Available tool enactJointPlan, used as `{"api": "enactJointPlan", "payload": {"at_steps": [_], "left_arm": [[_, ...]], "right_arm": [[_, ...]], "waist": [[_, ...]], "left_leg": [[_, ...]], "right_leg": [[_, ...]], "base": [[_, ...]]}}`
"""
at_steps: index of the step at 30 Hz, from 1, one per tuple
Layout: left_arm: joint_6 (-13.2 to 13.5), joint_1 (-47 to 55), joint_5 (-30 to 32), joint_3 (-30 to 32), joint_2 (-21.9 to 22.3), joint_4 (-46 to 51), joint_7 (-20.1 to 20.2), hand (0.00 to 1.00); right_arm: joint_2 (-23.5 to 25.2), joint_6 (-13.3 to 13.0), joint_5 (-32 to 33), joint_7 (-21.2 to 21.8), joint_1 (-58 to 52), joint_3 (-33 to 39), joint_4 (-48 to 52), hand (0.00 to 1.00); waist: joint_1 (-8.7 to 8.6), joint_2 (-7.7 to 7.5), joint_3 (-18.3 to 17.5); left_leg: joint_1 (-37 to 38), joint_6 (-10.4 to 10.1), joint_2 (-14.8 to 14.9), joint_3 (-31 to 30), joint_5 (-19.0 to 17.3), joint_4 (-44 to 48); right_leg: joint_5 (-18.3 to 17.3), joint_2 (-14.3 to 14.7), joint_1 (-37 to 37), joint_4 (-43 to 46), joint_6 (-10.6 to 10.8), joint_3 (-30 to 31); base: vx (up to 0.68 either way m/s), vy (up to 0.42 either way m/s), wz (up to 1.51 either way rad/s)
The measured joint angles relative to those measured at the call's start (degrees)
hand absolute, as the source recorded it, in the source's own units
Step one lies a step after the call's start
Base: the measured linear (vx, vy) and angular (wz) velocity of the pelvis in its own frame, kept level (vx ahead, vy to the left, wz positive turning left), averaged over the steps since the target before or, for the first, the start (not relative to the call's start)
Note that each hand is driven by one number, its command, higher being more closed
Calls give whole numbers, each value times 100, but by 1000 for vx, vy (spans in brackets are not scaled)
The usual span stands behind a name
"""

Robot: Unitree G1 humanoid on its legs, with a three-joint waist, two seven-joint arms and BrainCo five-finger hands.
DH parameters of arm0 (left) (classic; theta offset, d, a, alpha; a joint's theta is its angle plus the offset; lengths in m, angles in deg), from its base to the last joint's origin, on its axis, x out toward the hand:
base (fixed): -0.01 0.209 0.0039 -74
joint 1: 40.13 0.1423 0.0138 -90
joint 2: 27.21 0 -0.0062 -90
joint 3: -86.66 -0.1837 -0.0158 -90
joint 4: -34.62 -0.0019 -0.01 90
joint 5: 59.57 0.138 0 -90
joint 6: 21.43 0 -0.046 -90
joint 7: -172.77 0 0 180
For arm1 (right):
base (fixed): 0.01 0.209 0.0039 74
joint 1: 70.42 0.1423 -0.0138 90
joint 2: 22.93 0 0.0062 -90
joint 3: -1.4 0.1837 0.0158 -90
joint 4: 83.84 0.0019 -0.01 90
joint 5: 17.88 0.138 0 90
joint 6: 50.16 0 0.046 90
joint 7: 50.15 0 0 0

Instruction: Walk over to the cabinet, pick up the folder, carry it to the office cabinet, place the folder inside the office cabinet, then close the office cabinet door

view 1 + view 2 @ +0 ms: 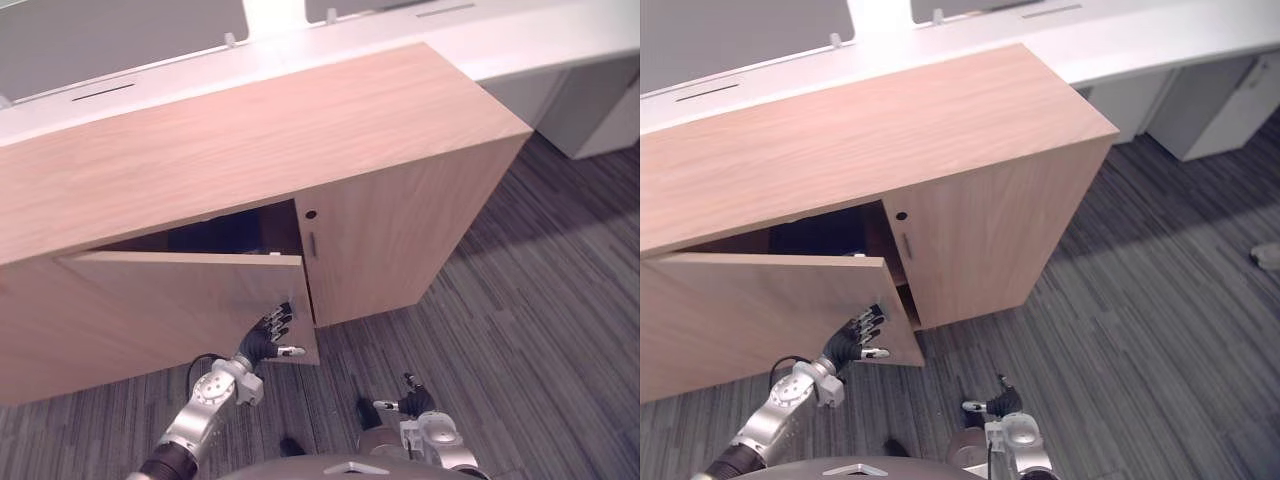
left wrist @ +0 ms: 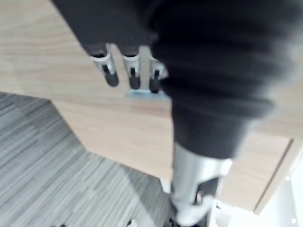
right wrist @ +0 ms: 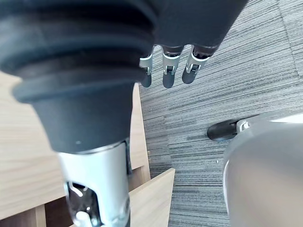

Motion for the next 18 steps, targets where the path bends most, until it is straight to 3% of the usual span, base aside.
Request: {"api": "enactJointPlan", "payload": {"at_steps": [2,8,14,18], "left_arm": [[-68,-260,-509,4,-211,-122,128,0],[-275,-775,-1166,-7,-718,-376,409,0],[-381,-1170,-1638,-32,-670,-547,487,0],[-339,-1216,-1632,11,-616,-566,266,0]], "right_arm": [[-195,45,-107,9,-7,-116,-168,0],[-281,99,-215,141,68,-282,-275,0],[-313,99,-213,200,206,-398,-293,0],[-336,100,-188,195,245,-454,-284,0]], "waist": [[-100,99,98],[-333,122,286],[-449,172,372],[-441,170,432]], "left_leg": [[0,79,8,39,21,34],[13,65,25,1,-8,35],[-24,59,-40,-174,-12,35],[-33,83,-84,-186,-24,22]], "right_leg": [[144,32,45,-163,71,19],[296,59,16,-287,36,-16],[300,-10,23,-294,32,-304],[287,-36,3,-335,16,-320]], "base": [[164,-53,-19],[91,-65,-23],[-11,-52,8],[-82,-57,-5]]}}
